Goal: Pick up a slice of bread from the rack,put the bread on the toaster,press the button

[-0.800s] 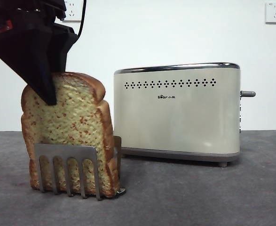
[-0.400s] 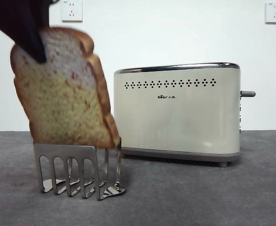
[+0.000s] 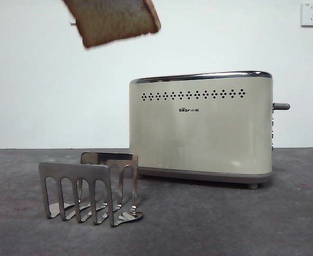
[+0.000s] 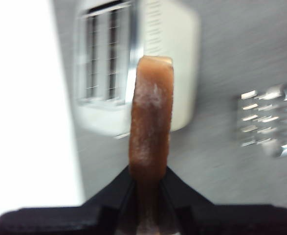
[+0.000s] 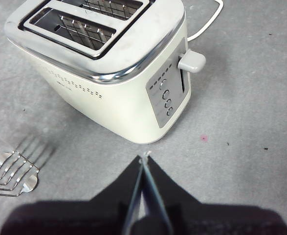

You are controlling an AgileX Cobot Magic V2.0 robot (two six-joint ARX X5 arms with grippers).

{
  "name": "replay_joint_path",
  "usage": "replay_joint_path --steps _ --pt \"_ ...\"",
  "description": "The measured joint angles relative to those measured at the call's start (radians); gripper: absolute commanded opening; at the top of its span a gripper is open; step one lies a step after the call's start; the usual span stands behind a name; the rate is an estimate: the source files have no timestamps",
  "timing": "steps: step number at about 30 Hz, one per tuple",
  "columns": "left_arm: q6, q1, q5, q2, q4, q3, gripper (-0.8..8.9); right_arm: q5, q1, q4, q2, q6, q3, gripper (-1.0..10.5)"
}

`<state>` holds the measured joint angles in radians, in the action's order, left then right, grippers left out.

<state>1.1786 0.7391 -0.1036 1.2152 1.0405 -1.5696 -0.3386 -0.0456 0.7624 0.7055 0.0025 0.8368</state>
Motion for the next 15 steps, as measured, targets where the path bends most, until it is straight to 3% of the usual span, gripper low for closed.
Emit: replay_joint_path --steps 6,15 --pt "0.05 0.0 -0.029 0.144 0.018 -0.174 -0.11 0.0 0.0 0.0 0.0 0.0 0.0 0.0" --pt "0.055 0.0 -0.029 0.374 0.022 -0.383 -0.11 0.0 0.0 0.0 0.0 0.0 0.0 0.0"
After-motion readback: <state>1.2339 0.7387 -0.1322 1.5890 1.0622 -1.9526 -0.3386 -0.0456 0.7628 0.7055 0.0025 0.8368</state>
